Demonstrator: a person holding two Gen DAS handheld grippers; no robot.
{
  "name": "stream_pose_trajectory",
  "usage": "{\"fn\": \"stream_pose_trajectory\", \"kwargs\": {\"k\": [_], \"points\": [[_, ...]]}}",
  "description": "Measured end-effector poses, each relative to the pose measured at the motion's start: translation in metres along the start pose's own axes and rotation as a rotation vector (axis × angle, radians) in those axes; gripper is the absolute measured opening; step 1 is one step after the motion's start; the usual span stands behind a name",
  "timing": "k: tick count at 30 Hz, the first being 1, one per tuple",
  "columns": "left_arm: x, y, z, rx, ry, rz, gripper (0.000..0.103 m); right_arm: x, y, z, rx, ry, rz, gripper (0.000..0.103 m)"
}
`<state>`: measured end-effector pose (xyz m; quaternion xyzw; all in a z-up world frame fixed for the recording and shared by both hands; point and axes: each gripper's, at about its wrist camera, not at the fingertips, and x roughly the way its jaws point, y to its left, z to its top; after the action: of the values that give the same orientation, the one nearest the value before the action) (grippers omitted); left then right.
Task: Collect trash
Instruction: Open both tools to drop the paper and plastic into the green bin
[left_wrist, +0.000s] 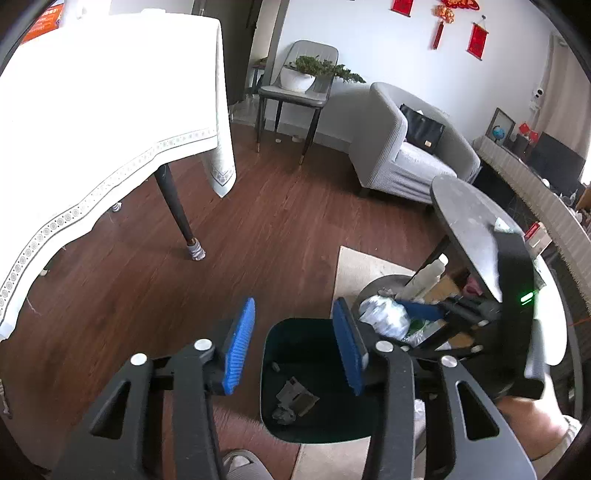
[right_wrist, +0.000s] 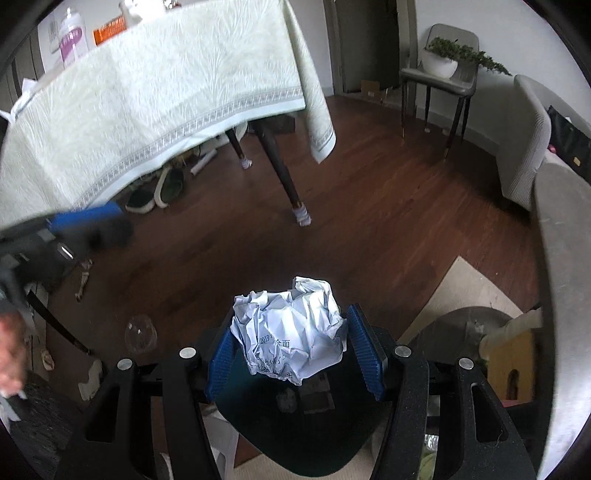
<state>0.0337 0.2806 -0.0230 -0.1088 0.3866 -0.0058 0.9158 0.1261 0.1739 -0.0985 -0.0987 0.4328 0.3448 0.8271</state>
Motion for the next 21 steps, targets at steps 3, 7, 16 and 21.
{"fn": "stream_pose_trajectory", "kwargs": {"k": [3,7,16,21], "points": [[-0.005,-0.001,0.002,-0.003,-0.011,-0.016,0.036,0.012,0.001,-0.004,-0.005,0.033,-0.009,0.059],[-0.016,-0.008,0.009,0.002,-0.04,-0.031,0.035,0.023,0.001,-0.011,-0.014,0.071,-0.032,0.059],[-0.028,-0.024,0.013,0.028,-0.071,-0.047,0.034,0.024,-0.007,-0.026,-0.037,0.119,-0.086,0.081],[-0.035,-0.03,0.018,0.034,-0.085,-0.054,0.034,0.013,-0.007,-0.029,-0.046,0.107,-0.078,0.081]]}}
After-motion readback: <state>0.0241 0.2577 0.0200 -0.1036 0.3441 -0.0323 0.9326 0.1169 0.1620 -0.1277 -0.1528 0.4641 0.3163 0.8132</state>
